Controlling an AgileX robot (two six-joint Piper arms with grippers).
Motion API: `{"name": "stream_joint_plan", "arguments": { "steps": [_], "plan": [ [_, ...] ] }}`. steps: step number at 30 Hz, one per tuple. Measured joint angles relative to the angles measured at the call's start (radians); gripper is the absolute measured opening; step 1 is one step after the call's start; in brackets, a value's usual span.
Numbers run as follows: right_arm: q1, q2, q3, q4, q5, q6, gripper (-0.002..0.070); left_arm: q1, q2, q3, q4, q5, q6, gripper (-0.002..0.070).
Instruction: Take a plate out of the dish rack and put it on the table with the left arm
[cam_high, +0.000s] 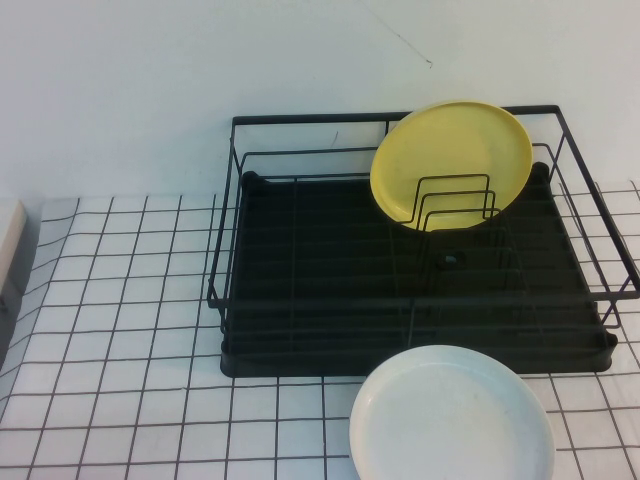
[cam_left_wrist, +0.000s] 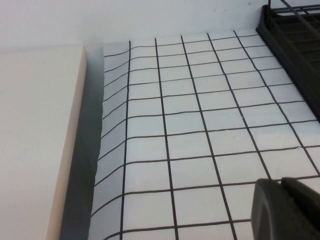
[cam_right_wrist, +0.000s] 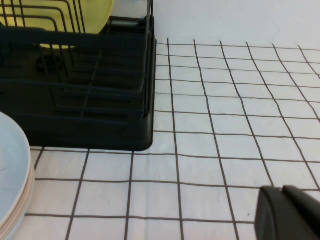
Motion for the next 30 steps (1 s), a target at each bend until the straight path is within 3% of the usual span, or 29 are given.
{"name": "stream_joint_plan", "arguments": {
  "steps": [26, 30],
  "plan": [
    [0.0, 0.0, 0.0, 0.0, 0.0, 0.0, -0.0003, 0.0, 0.0, 0.0, 0.0, 0.0, 0.0, -0.0003],
    [0.0, 0.0, 0.0, 0.0, 0.0, 0.0, -0.0003, 0.0, 0.0, 0.007, -0.009, -0.069, 0.0, -0.0003]
  ]
}}
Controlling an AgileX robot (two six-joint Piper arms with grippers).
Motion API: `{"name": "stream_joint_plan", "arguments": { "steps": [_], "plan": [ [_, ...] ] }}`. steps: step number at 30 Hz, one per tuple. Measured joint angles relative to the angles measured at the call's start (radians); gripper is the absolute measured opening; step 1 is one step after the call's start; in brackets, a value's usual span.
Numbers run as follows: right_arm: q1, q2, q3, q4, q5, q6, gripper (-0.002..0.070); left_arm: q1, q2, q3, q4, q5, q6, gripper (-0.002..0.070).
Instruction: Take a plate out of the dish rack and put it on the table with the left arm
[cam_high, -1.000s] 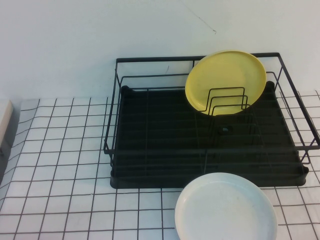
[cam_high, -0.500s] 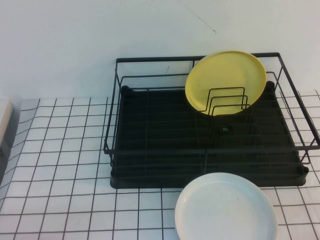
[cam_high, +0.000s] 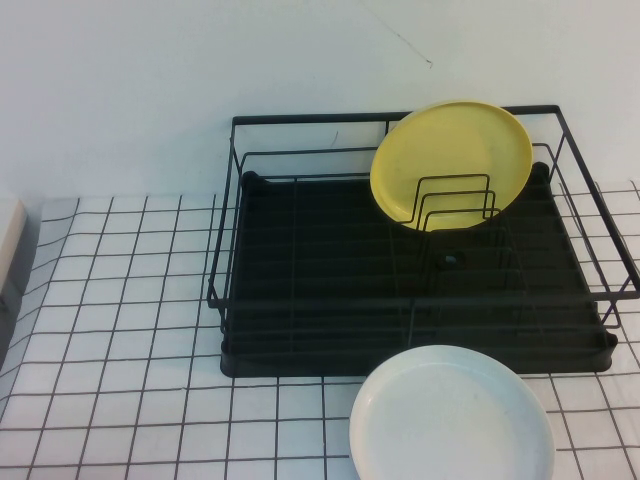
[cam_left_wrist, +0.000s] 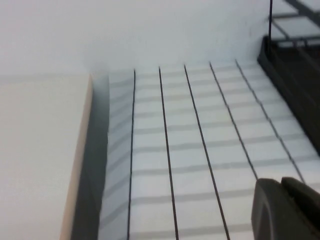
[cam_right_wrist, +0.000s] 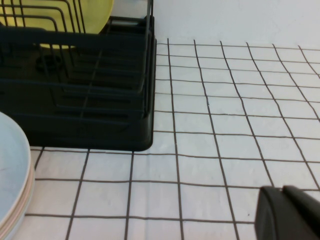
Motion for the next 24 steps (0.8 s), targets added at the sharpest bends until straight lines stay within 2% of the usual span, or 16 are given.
{"name": "stream_joint_plan", "arguments": {
  "steps": [4, 10, 15, 21, 24],
  "plan": [
    [0.0, 0.0, 0.0, 0.0, 0.0, 0.0, -0.0003, 0.0, 0.0, 0.0, -0.004, -0.241, 0.0, -0.0003],
    [0.0, 0.0, 0.0, 0.0, 0.0, 0.0, -0.0003, 0.0, 0.0, 0.0, -0.007, -0.705, 0.0, -0.0003],
    [0.0, 0.0, 0.0, 0.0, 0.0, 0.0, -0.0003, 0.0, 0.0, 0.0, -0.009, -0.939, 0.0, -0.0003],
    [0.0, 0.0, 0.0, 0.0, 0.0, 0.0, -0.0003, 0.0, 0.0, 0.0, -0.037, -0.965, -0.033, -0.0003],
    [0.0, 0.0, 0.0, 0.0, 0.0, 0.0, -0.0003, 0.0, 0.0, -0.014, -0.042, -0.798, -0.061, -0.0003]
  ]
}}
